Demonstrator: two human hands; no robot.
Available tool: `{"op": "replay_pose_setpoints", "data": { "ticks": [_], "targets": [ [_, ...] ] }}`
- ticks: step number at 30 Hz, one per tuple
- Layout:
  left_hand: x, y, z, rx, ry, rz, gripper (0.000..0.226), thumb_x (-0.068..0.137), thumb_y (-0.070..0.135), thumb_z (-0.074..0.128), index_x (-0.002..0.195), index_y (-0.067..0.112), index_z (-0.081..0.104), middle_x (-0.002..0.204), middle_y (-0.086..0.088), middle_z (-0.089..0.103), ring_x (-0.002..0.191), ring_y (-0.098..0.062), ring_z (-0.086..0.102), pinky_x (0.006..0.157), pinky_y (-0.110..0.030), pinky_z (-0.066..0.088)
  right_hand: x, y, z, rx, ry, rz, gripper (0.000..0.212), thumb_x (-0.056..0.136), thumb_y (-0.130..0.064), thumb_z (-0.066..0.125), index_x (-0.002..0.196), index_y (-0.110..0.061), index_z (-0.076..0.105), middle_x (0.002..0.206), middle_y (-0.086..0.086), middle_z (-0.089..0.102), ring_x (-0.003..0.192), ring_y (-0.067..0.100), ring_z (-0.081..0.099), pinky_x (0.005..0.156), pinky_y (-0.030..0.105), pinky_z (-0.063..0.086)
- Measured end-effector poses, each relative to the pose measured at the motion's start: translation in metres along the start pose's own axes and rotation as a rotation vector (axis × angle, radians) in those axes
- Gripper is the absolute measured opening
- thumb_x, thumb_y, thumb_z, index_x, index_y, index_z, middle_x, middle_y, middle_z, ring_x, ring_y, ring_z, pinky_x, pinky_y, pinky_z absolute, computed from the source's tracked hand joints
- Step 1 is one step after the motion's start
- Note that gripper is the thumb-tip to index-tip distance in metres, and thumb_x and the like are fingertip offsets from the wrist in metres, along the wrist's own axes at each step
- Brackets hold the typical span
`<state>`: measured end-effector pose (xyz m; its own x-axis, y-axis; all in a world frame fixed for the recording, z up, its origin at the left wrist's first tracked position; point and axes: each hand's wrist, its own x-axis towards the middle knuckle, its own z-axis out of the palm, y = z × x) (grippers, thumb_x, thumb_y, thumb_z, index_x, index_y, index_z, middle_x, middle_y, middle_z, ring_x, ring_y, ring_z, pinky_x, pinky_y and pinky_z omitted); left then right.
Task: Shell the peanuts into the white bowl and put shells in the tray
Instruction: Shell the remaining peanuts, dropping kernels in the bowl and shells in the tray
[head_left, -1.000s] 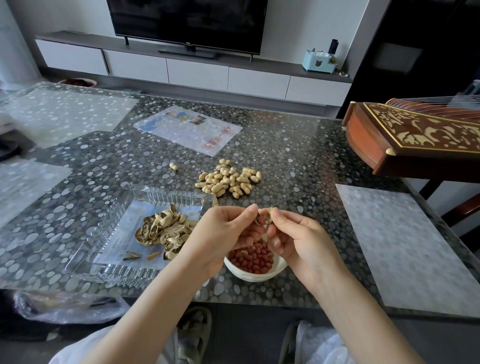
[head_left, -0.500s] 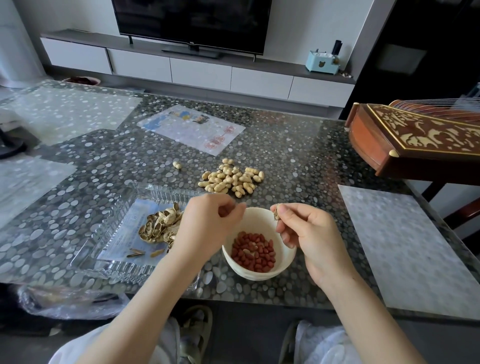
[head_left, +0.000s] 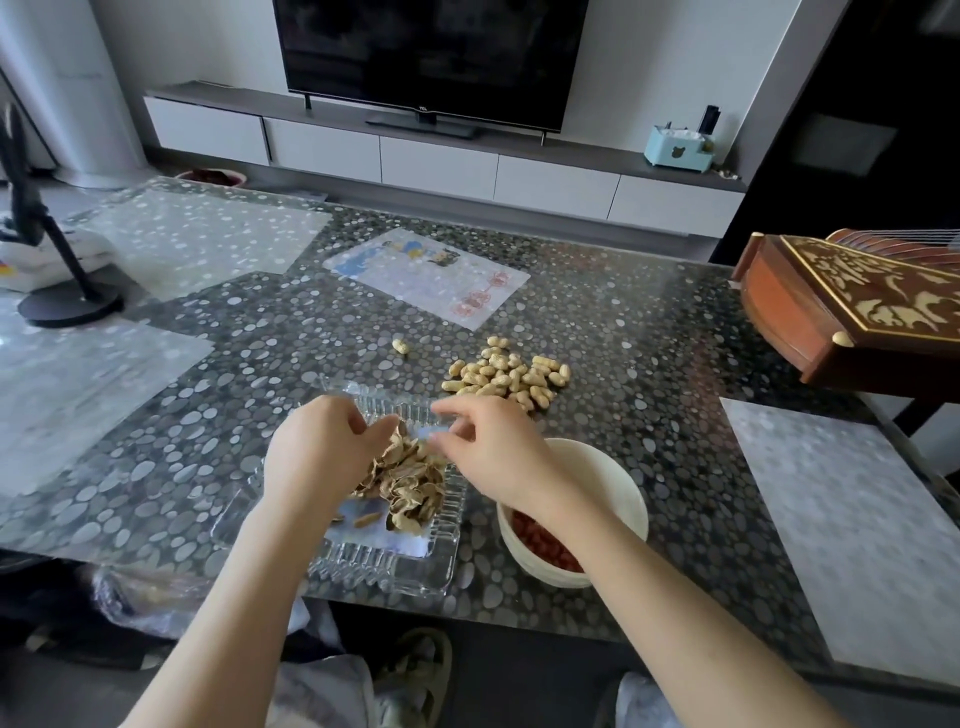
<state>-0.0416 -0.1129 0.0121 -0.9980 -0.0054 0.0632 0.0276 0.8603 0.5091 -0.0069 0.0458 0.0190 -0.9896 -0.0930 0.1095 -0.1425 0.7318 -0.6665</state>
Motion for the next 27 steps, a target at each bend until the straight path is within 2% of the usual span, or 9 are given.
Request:
{"op": "replay_pose_setpoints", "data": {
  "ticks": [3,5,7,11,14,16,19,24,27],
  "targets": [
    [0.003,-0.003,-0.001,-0.052,0.032,0.024,0.043,0.091,0.031,0.059,0.055,0.016,0.041,0.051,0.000,0.047,0.049,-0.016,0.042,0.046,-0.024,0.026,0.020,0.016,-0.008,-0.046,0.067,0.098,0.031,0.093,-0.019,0.057,0.124,-0.016,0.060,0.086,0.001,0.071,0.052,0.006,0.051,0.057,0.028,0.047],
    [0.005,-0.004,-0.002,-0.093,0.053,0.042,0.040,0.092,0.025,0.058,0.055,0.014,0.045,0.050,-0.002,0.047,0.048,-0.018,0.041,0.046,-0.024,0.027,0.035,0.032,-0.020,-0.151,0.162,0.210,0.018,0.091,-0.015,0.055,0.090,-0.012,0.072,0.080,0.002,0.071,0.061,0.015,0.057,0.059,0.026,0.042],
    [0.006,-0.003,-0.003,-0.137,0.074,0.054,0.037,0.092,0.026,0.056,0.059,0.012,0.051,0.049,-0.002,0.046,0.046,-0.019,0.040,0.046,-0.024,0.027,0.049,0.047,-0.028,-0.264,0.124,0.321,0.024,0.089,-0.013,0.055,0.068,-0.008,0.066,0.073,0.006,0.067,0.066,0.022,0.056,0.056,0.026,0.038],
    [0.007,0.001,-0.004,-0.177,0.118,0.077,0.038,0.096,0.032,0.048,0.070,0.009,0.062,0.046,0.000,0.043,0.043,-0.016,0.038,0.044,-0.024,0.025,0.073,0.060,-0.023,-0.379,-0.120,0.454,0.025,0.083,-0.027,0.067,0.090,-0.004,0.072,0.088,0.009,0.071,0.084,0.025,0.065,0.081,0.032,0.051],
    [0.006,0.003,-0.005,-0.182,0.128,0.080,0.043,0.097,0.034,0.045,0.070,0.006,0.062,0.045,0.001,0.042,0.042,-0.016,0.037,0.044,-0.025,0.023,0.084,0.060,-0.012,-0.369,-0.211,0.507,0.026,0.079,-0.025,0.071,0.086,0.000,0.068,0.073,0.010,0.066,0.067,0.025,0.060,0.067,0.031,0.049],
    [0.004,0.005,-0.005,-0.190,0.132,0.080,0.046,0.097,0.035,0.046,0.058,0.010,0.050,0.044,0.002,0.037,0.041,-0.015,0.034,0.044,-0.025,0.020,0.089,0.060,-0.005,-0.413,-0.227,0.525,0.023,0.078,-0.021,0.070,0.086,0.000,0.065,0.075,0.011,0.067,0.071,0.028,0.064,0.065,0.031,0.052],
    [0.003,0.008,-0.005,-0.200,0.125,0.094,0.051,0.097,0.033,0.048,0.051,0.015,0.034,0.043,0.002,0.033,0.041,-0.015,0.030,0.044,-0.026,0.019,0.092,0.063,0.001,-0.420,-0.231,0.511,0.018,0.077,-0.011,0.066,0.069,-0.004,0.052,0.065,0.010,0.052,0.070,0.027,0.051,0.058,0.030,0.044],
    [0.001,0.011,-0.003,-0.210,0.113,0.133,0.051,0.096,0.031,0.049,0.051,0.016,0.033,0.044,0.002,0.033,0.042,-0.014,0.029,0.044,-0.026,0.019,0.084,0.067,-0.009,-0.310,-0.167,0.538,0.022,0.088,-0.020,0.061,0.095,-0.001,0.068,0.086,0.010,0.074,0.083,0.025,0.071,0.075,0.035,0.058],
    [0.000,0.016,-0.001,-0.272,0.075,0.157,0.048,0.096,0.031,0.049,0.053,0.011,0.042,0.044,0.003,0.037,0.041,-0.012,0.030,0.040,-0.020,0.022,0.069,0.060,-0.026,-0.082,0.026,0.474,0.019,0.094,-0.015,0.051,0.097,-0.002,0.064,0.078,0.009,0.071,0.071,0.023,0.070,0.064,0.032,0.057]
  ]
}}
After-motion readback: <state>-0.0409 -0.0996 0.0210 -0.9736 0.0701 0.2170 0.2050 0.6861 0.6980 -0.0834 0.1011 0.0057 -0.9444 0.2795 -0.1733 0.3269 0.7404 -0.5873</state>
